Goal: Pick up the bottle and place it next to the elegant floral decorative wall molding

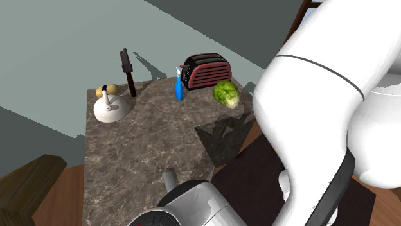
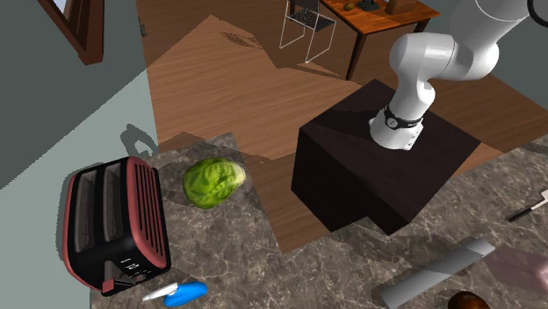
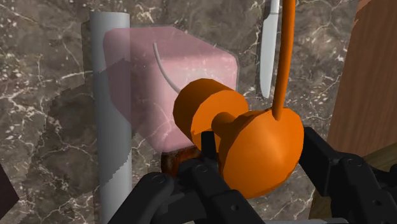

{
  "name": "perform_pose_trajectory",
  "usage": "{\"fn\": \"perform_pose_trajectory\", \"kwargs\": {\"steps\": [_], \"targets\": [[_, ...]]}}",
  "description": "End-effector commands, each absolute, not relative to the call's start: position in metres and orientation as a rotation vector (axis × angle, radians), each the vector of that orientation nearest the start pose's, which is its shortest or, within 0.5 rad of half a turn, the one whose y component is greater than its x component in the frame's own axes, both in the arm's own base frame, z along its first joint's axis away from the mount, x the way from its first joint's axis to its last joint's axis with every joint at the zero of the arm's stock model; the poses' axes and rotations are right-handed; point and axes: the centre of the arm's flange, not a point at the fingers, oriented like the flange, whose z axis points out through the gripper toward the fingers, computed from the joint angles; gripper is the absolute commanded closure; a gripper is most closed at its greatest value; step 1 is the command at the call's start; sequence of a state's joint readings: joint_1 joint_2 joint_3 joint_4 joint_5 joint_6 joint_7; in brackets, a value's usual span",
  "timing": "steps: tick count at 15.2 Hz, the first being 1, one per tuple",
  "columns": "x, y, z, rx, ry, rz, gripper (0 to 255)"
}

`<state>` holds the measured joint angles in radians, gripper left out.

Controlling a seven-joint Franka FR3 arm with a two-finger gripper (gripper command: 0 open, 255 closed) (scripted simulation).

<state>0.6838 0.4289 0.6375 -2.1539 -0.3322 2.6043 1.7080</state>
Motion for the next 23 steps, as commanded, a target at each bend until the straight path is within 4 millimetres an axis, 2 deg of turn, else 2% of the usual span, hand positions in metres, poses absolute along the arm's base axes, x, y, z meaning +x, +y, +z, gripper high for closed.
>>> {"fn": "perform_pose_trajectory", "kwargs": {"steps": [1, 8, 15, 16, 21, 23], "targets": [[0.139, 0.561, 0.237, -2.994, 0.253, 0.081, 255], [0.139, 0.561, 0.203, -2.994, 0.253, 0.081, 255], [0.139, 0.561, 0.203, -2.994, 0.253, 0.081, 255], [0.14, 0.561, 0.202, -2.994, 0.253, 0.081, 0], [0.139, 0.561, 0.203, -2.994, 0.253, 0.081, 0], [0.141, 0.558, 0.229, -2.994, 0.253, 0.081, 0]]}}
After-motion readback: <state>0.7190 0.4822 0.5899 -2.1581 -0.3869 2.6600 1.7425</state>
